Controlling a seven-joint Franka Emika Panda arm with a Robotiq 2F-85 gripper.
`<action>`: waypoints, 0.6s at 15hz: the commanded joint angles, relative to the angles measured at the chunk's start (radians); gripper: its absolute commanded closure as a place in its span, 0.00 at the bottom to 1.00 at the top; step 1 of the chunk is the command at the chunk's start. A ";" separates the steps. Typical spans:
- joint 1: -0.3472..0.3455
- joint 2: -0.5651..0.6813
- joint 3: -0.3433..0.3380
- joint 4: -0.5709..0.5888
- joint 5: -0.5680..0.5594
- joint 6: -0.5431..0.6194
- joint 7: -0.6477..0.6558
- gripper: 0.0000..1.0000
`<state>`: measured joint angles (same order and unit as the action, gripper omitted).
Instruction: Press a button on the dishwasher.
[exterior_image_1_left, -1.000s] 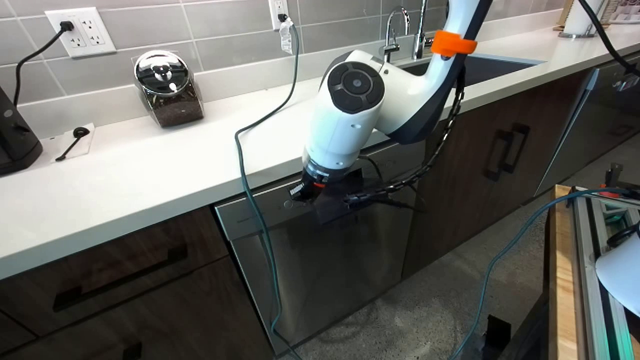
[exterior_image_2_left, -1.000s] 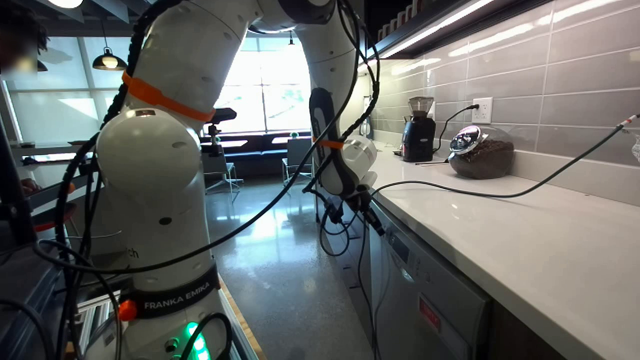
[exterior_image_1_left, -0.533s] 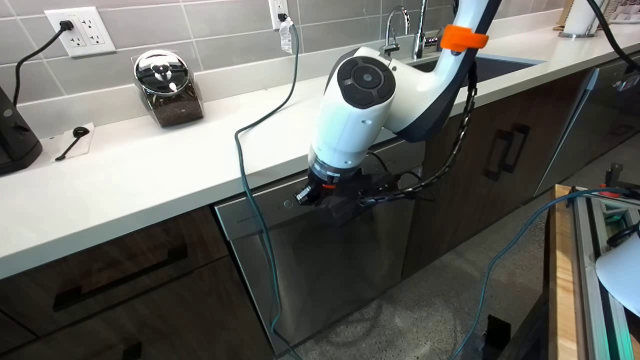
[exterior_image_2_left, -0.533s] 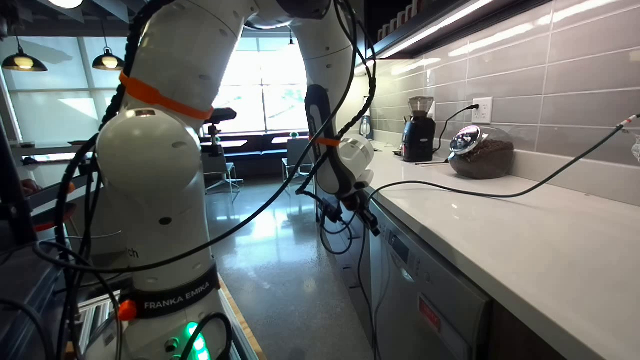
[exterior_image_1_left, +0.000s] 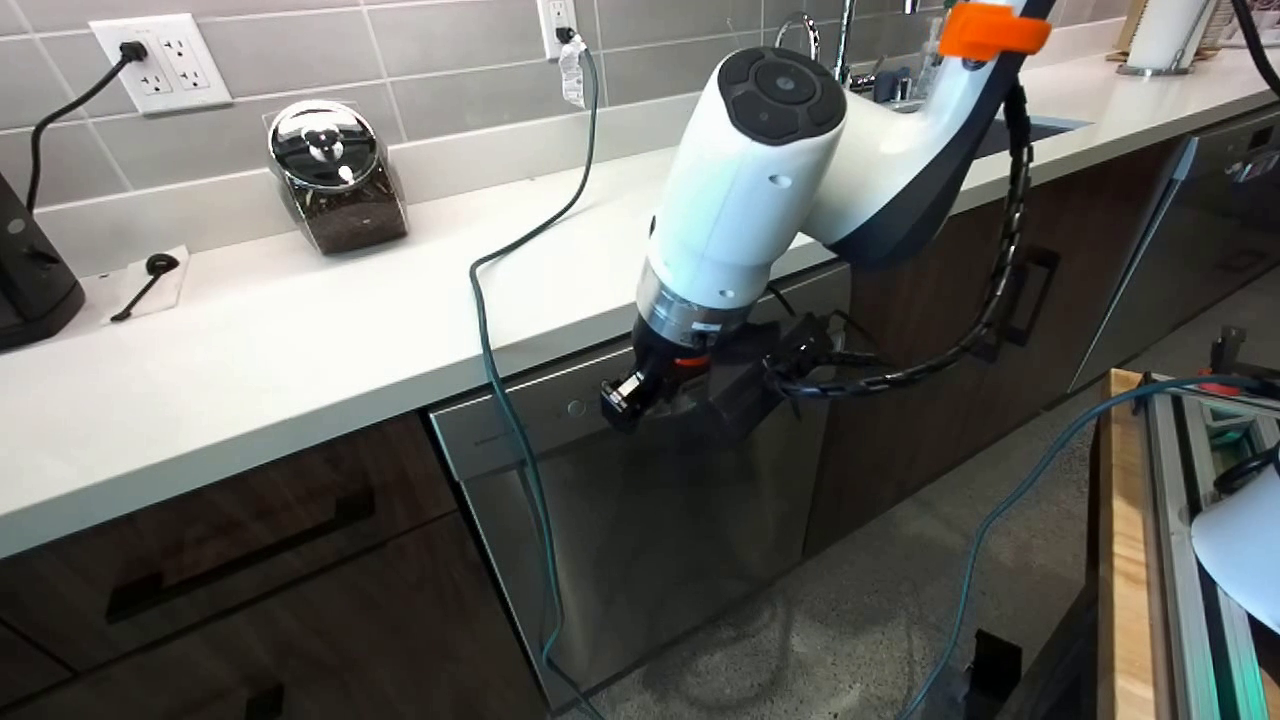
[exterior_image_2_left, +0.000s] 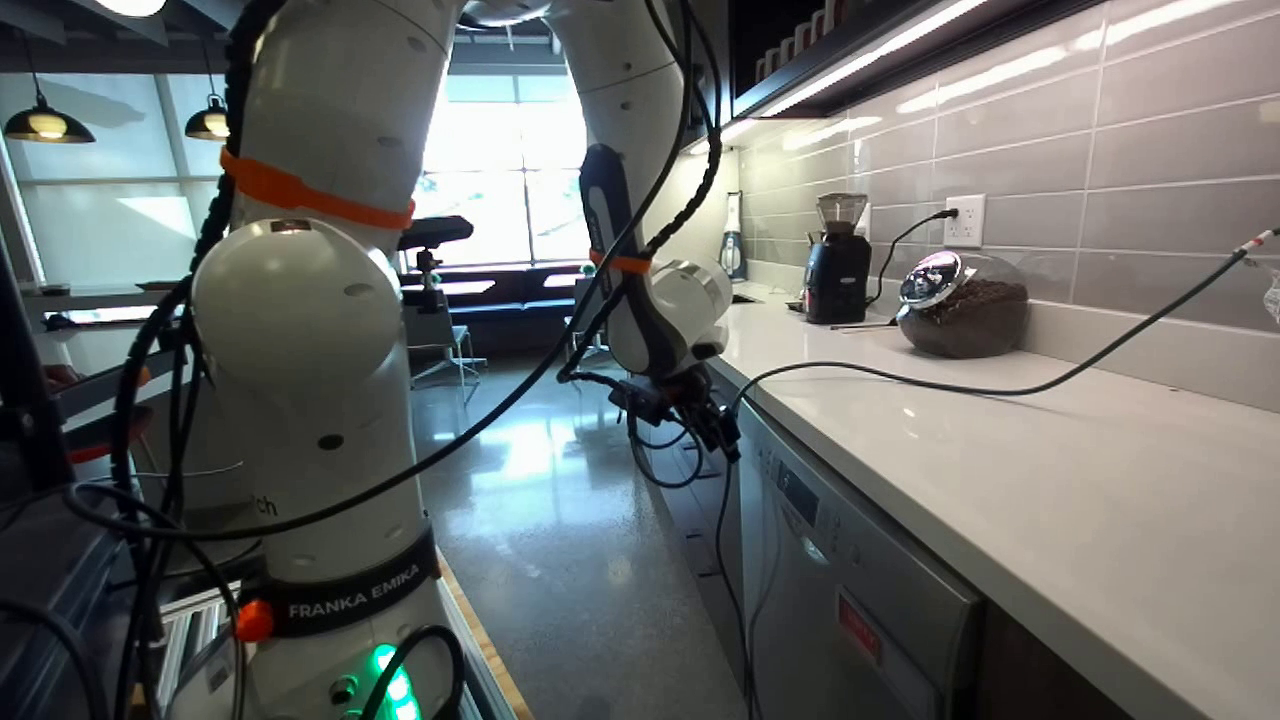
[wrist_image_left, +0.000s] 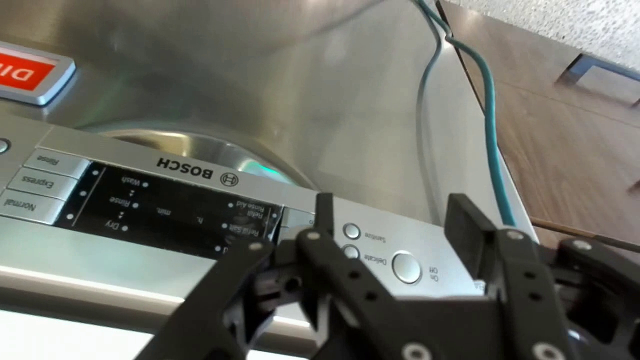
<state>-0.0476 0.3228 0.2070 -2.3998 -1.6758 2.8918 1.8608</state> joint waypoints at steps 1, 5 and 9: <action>-0.007 -0.084 0.012 -0.099 0.158 0.035 -0.184 0.07; -0.011 -0.145 0.050 -0.170 0.387 0.014 -0.405 0.00; -0.021 -0.199 0.101 -0.216 0.618 0.017 -0.592 0.00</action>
<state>-0.0488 0.1891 0.2643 -2.5577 -1.2119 2.9083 1.3966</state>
